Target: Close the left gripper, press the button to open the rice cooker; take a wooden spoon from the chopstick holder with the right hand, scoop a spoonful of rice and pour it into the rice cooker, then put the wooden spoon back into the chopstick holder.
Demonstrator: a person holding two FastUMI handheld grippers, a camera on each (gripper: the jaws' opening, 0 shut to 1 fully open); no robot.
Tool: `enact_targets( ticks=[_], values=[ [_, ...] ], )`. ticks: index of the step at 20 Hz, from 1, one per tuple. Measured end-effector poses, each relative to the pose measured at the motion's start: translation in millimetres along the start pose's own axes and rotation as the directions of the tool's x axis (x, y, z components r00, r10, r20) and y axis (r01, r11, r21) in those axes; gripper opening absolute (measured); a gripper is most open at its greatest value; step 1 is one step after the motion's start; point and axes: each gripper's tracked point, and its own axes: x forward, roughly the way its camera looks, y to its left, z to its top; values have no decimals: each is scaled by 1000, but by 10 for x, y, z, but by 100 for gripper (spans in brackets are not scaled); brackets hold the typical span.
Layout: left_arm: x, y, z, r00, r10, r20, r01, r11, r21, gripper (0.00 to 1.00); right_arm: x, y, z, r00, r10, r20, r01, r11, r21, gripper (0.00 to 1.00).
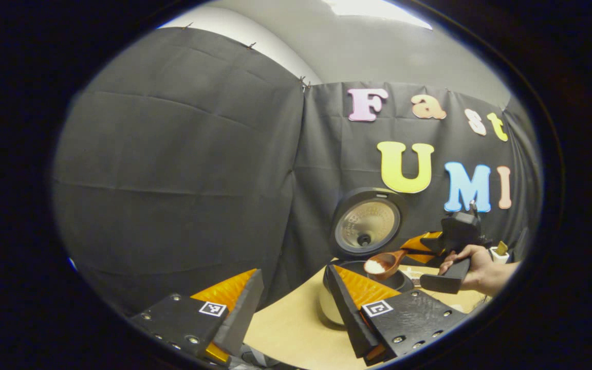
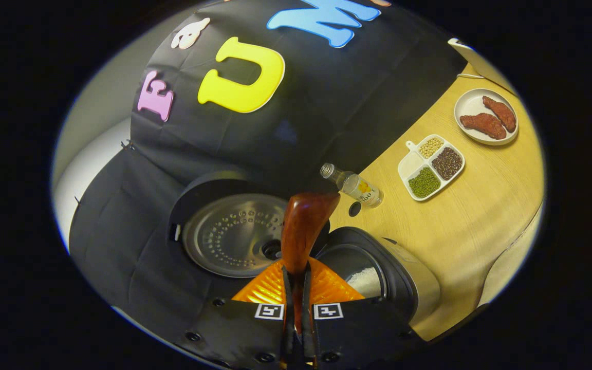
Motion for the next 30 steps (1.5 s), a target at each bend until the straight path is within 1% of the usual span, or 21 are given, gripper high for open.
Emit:
enact_targets(
  ticks=[3,7,10,17,19,21,23,28,29,30],
  values=[
    [-22,51,-2,1000,12,-2,-12,1000,0,78,110,-26,-159,1000,-24,-16,22,994,-110,7],
    [-38,111,-26,1000,23,-6,-23,1000,-3,78,172,-55,-294,999,-43,-27,36,975,-221,7],
    [-56,143,-41,1000,29,-8,-29,1000,-4,78,188,-87,-319,998,-61,-21,52,952,-300,7],
    [-92,125,-54,1000,26,-9,-26,1000,-11,78,188,-86,-343,997,-74,-7,63,890,-451,7],
    [-97,122,-60,1000,23,-9,-23,1000,-11,78,190,-87,-341,997,-75,-1,65,865,-497,7],
    [-95,124,-67,1000,22,-10,-22,1000,-14,81,194,-80,-351,997,-74,6,66,837,-543,7],
    [-84,144,-60,1000,24,-11,-24,1000,-15,79,168,-48,-358,997,-71,14,66,805,-590,7],
    [-61,149,-70,1000,23,-11,-23,1000,-20,78,149,18,-365,998,-54,33,61,695,-716,7],
    [-65,152,-80,1000,22,-11,-22,1000,-22,78,147,23,-365,998,-49,34,58,676,-735,3],
    [-66,152,-77,1000,21,-11,-21,1000,-23,78,141,41,-368,998,-44,36,56,655,-754,7]
  ],
)
